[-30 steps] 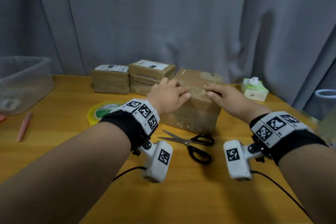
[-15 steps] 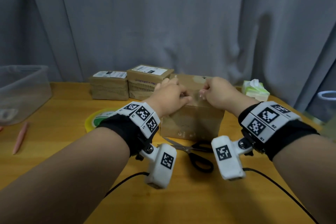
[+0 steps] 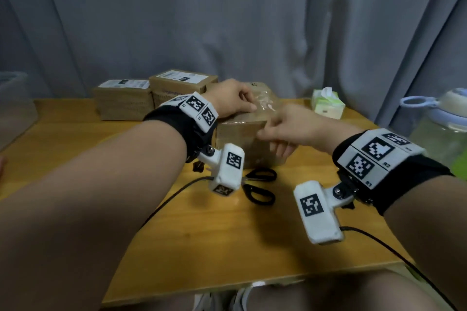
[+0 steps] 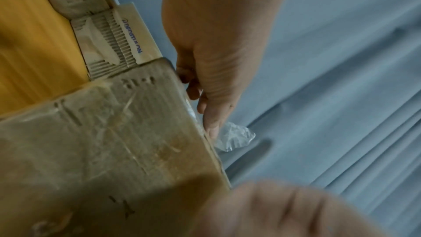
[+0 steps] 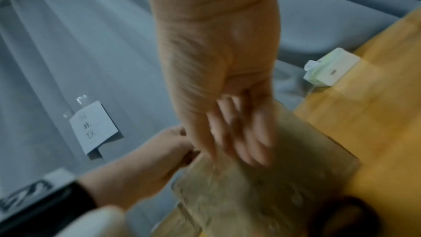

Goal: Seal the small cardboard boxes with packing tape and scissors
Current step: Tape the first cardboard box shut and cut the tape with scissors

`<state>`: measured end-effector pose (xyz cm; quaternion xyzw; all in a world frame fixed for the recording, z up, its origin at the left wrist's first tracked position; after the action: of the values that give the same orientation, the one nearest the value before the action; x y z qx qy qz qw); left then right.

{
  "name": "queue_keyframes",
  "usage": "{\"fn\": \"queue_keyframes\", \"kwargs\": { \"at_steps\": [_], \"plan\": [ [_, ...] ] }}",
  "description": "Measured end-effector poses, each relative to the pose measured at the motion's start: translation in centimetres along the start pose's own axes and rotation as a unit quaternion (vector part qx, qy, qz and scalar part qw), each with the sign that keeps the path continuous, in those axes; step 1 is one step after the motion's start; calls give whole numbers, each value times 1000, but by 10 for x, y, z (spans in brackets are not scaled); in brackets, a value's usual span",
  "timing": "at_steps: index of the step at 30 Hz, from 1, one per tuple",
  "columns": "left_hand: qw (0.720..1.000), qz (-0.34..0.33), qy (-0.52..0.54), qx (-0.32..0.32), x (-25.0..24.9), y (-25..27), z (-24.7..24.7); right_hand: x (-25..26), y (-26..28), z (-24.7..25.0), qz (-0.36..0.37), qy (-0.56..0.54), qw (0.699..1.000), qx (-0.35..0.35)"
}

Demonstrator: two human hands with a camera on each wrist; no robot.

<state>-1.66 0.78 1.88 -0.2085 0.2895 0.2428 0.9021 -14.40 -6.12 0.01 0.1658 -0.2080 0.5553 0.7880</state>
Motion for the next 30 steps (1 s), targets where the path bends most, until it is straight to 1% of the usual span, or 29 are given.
{"fn": "queue_keyframes", "kwargs": {
  "at_steps": [1,2,3,4,7,8,11,13,15,17,20,22,26,30],
  "plan": [
    [1000,-2,-1,-6,-3,1,-2,-7,5,-18,-14,63,995,76],
    [1000,-3,-8,-14,-6,1,-3,-13,8,-32,-17,143,983,115],
    [1000,-2,-20,-24,-7,2,-4,-20,9,-44,-17,211,968,132],
    [999,1,-34,-34,-8,3,-4,-25,10,-52,-18,248,959,138],
    [998,-1,-51,-44,-12,7,-6,-35,11,-64,-35,260,954,142],
    [998,-6,-53,-42,-15,9,-6,-34,12,-65,-34,279,949,145],
    [997,-33,-58,-42,-25,12,-4,-29,17,-69,-9,345,924,162],
    [997,-51,-47,-38,-29,12,-4,-29,18,-64,-6,353,920,171],
    [998,-56,-20,-24,-30,11,-6,-33,19,-44,-5,348,924,156],
    [999,-51,-5,-2,-32,8,-8,-39,25,-6,-22,318,941,115],
    [998,-51,14,27,-34,5,-8,-50,41,54,-58,259,964,31],
    [998,-45,38,30,-32,3,-7,-59,49,76,-86,240,967,5],
    [997,-33,70,2,-28,-1,-5,-66,45,74,-141,276,950,45],
    [995,-37,89,-6,-29,0,-6,-50,34,54,-145,313,936,70]
  ]
}}
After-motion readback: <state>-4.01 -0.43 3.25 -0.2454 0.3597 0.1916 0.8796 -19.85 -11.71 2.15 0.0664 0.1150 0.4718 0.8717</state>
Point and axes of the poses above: each hand's wrist, its own y-axis away from the middle knuckle, its own z-axis out of the back of the hand, x = y × z, the point moved 6 cm from there along -y, towards the middle knuckle, and after that the axes turned 8 degrees about y, right-handed, at the moved point
